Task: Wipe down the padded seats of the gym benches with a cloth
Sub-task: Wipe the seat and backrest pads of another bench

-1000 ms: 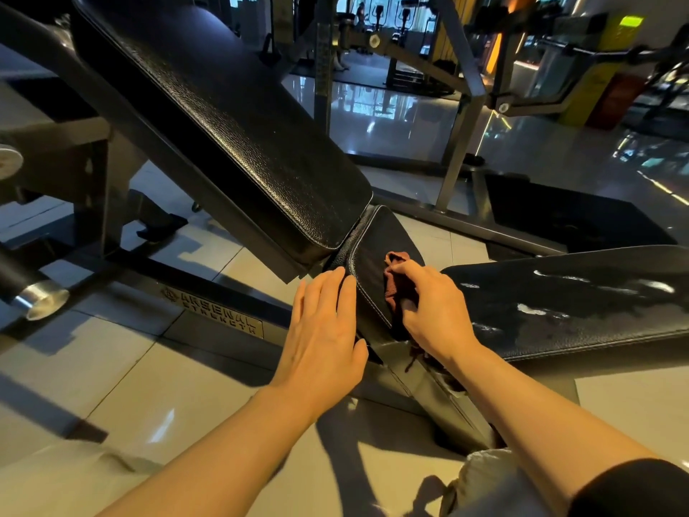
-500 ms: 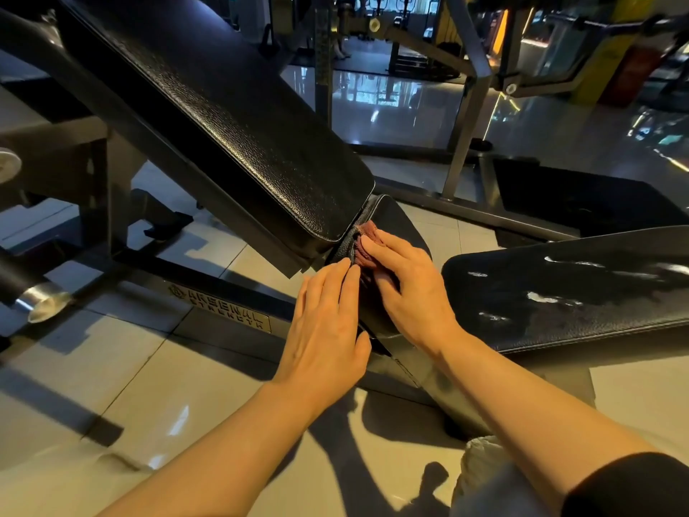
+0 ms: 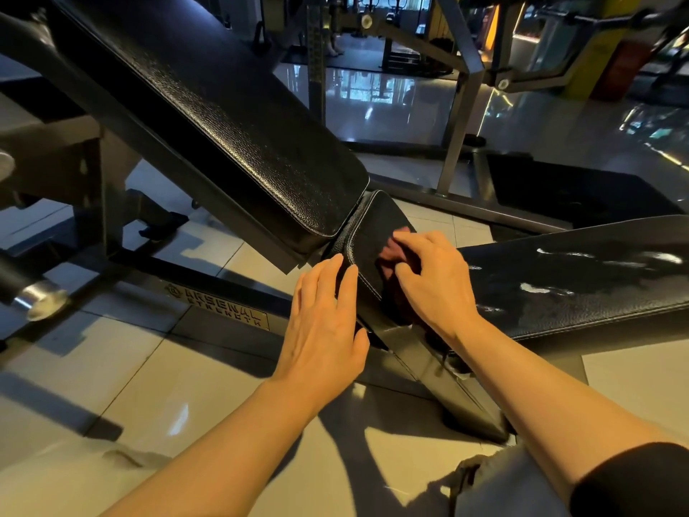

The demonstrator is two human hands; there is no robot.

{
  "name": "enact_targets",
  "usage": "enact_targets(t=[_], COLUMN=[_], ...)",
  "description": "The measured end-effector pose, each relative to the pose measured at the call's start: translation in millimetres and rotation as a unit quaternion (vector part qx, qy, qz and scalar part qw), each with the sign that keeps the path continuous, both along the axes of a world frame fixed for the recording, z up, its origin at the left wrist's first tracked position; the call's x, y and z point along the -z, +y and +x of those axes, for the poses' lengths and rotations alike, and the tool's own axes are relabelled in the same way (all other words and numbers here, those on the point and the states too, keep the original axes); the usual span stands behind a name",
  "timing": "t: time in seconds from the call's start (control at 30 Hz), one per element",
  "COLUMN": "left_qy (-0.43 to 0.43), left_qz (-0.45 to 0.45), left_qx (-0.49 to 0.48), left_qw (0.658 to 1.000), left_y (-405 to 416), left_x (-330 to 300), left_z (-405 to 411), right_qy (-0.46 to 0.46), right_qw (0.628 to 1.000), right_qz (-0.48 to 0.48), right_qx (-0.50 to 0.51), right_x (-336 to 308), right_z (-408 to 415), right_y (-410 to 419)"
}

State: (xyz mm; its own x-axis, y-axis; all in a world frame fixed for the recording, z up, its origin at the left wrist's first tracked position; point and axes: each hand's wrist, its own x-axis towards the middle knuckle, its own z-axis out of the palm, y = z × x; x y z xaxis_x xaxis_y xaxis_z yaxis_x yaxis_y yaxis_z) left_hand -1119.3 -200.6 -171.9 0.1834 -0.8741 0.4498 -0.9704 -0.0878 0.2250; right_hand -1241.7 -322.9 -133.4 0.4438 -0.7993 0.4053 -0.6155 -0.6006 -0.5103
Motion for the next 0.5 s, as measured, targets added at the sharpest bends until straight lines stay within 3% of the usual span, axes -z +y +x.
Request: enact_targets(t=[0.1,0.23,0.5], left_qy=[0.005,0.021,0.009], left_qz=[-0.007,-0.003,0.002], left_qx=[-0.002,0.009,0.021], left_qw=[1.0,1.0,1.0], left_y=[0.4,-1.3,-6.6], left_x=[-1.5,-1.8,2.7], left_z=[1.9,-0.4,-4.6], right_qy=[-0.11,-0.039,0.138], right_qw=[0.991,0.991,0.986], right_qz=[0.004,0.0,0.096], right_qx=[-0.077,-0.129,-0.011], right_x=[-0.6,4.7,18.9], right_z=[11.3,13.7,-10.8], right_y=[7.2,6.0,-7.2])
